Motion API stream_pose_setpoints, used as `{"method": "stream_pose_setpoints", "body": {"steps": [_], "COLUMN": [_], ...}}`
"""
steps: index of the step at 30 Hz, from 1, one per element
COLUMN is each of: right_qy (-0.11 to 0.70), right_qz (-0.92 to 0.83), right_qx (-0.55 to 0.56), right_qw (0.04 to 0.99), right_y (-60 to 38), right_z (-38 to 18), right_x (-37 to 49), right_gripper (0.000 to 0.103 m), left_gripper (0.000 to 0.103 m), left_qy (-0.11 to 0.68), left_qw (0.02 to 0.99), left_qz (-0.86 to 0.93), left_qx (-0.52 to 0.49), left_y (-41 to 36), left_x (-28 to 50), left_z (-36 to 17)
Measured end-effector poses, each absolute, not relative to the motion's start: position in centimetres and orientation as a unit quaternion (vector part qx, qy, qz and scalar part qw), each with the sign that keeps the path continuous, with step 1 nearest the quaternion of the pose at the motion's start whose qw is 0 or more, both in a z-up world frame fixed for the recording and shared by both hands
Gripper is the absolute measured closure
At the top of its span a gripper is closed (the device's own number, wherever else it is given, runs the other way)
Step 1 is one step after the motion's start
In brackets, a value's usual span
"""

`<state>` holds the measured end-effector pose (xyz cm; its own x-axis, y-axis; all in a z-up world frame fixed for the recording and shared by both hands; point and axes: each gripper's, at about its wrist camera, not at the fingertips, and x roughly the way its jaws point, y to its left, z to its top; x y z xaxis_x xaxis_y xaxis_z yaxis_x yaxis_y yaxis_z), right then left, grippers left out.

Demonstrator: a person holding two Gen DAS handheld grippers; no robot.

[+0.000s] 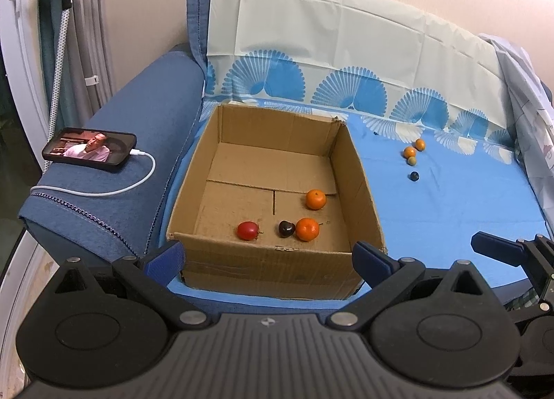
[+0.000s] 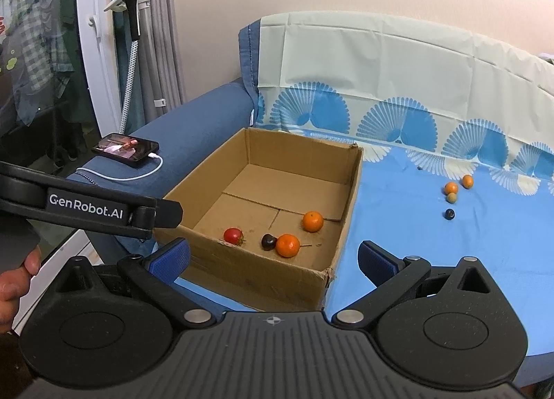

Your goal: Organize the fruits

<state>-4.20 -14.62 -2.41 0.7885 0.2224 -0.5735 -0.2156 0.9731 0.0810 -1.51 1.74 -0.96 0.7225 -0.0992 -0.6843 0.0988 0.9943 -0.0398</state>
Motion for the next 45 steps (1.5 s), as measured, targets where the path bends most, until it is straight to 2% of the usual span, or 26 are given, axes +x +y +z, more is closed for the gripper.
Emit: {"method": "stream_pose_setpoints", "body": {"steps": [24,36,45], "right_qy": [0.313,0.302,0.296], "right_qz": [0.039,-0.087,-0.147], "right_qx": [0.051,0.059,0.075], "right_qw": [0.947,0.948,0.941], "right_y": [-22.1,-33.7,-43.0], "right_z": [-4.1,-6.2,-11.0], "right_x": [-0.6,2.8,8.8], "right_gripper": [0.001,0.001,0.001], "left_gripper": [0.0,0.0,0.0], "left_qy": [0.374,0.387,0.421], "left_qw": [0.923,0.908,0.883], "left_qz": [-0.086,-0.155,-0.198], "left_qx": [0.019,0.043,0.061], "left_y": [-4.4,-14.3,-26.5], "left_x": [5.0,13.2,26.3], "left_z": [-0.3,0.0,-4.8]}}
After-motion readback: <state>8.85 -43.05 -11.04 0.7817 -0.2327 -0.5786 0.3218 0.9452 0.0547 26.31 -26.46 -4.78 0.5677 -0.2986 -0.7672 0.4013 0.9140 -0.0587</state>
